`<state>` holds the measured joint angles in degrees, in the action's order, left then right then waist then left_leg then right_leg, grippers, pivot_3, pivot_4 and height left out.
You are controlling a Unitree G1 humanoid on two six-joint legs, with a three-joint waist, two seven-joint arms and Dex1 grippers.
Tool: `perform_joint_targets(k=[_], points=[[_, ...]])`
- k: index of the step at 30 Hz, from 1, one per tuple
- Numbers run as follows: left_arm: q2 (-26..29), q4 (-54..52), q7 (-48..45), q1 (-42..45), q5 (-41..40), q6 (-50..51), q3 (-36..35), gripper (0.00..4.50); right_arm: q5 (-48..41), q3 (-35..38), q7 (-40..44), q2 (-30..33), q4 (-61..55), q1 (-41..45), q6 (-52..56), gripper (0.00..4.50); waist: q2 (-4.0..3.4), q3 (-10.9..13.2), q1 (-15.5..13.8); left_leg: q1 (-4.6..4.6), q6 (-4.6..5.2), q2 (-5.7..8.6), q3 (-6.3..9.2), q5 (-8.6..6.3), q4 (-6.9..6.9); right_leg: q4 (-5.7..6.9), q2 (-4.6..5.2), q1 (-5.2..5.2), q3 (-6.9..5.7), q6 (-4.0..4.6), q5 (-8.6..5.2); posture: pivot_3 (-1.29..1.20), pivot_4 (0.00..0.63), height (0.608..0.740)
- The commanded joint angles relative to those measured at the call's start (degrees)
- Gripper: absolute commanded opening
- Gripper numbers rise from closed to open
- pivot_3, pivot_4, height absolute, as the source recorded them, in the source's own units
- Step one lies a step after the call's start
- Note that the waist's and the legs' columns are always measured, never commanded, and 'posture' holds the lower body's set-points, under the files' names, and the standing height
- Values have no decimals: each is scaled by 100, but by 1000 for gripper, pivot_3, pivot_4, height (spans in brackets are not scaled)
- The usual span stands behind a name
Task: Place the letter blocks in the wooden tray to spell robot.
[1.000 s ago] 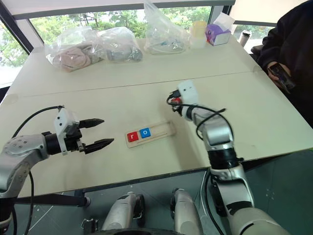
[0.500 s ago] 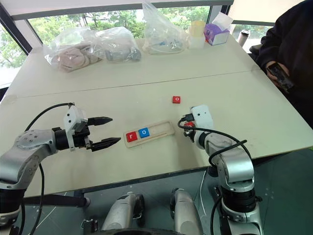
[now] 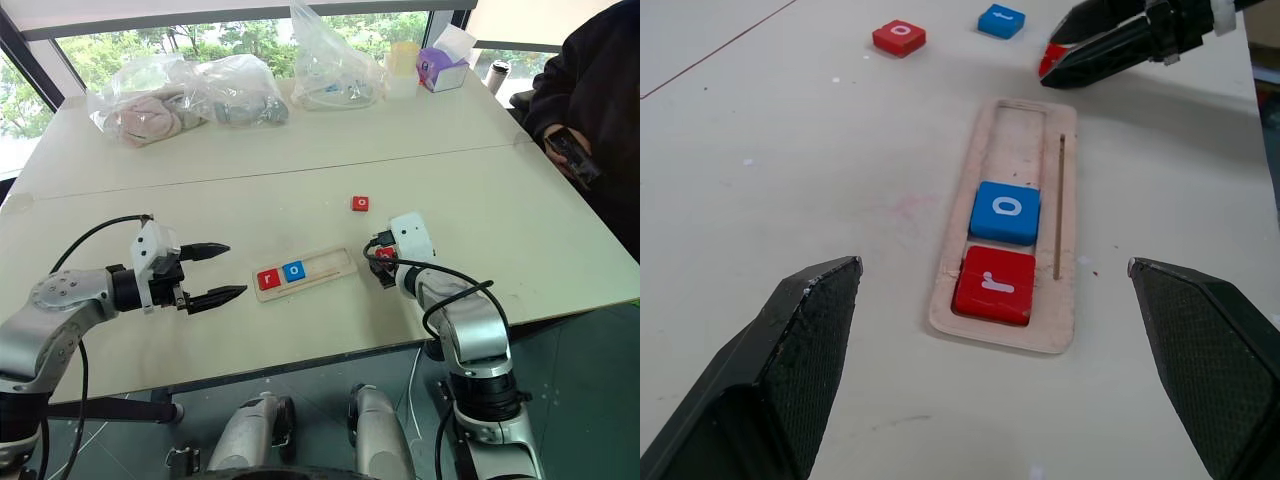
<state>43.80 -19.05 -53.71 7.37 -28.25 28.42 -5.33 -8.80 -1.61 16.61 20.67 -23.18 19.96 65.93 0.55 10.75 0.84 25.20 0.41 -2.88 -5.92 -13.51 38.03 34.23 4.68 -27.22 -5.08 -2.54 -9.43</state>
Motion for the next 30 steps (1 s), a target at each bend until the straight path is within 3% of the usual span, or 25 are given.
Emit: perform_joint_targets(k=[1,3,9,17,30], points=[[59,-233,27,-30,-126,51,-197,4500,-332,33,655,539,-175,231,-69,4490,0,1,-7,0,0,0,0,0,0,0,0,-1,0,0,0,0,150,725],[71,-268,23,-67,-128,47,-190,4500,-673,93,1729,1290,-83,291,-707,4490,-1,4,-28,1,0,2,1,0,0,-1,0,1,0,0,0,0,150,725],[52,-264,29,-27,-110,31,-137,4500,-792,-101,3962,2464,1075,101,-3237,4490,7,4,-25,0,0,7,4,0,2,-9,-3,10,-1,-3,-2,0,150,725],[84,-337,33,-87,-116,27,-207,4500,-186,-652,5072,2463,3124,866,-5355,4490,8,5,-10,-4,2,6,-3,1,13,-1,-4,9,-1,-3,-1,0,150,725],[118,-649,233,-352,-149,130,-416,4500,502,-1139,5752,2038,5455,1980,-6741,4490,8,5,-21,-5,-2,8,-7,4,19,9,-6,14,-1,-2,2,0,150,725]])
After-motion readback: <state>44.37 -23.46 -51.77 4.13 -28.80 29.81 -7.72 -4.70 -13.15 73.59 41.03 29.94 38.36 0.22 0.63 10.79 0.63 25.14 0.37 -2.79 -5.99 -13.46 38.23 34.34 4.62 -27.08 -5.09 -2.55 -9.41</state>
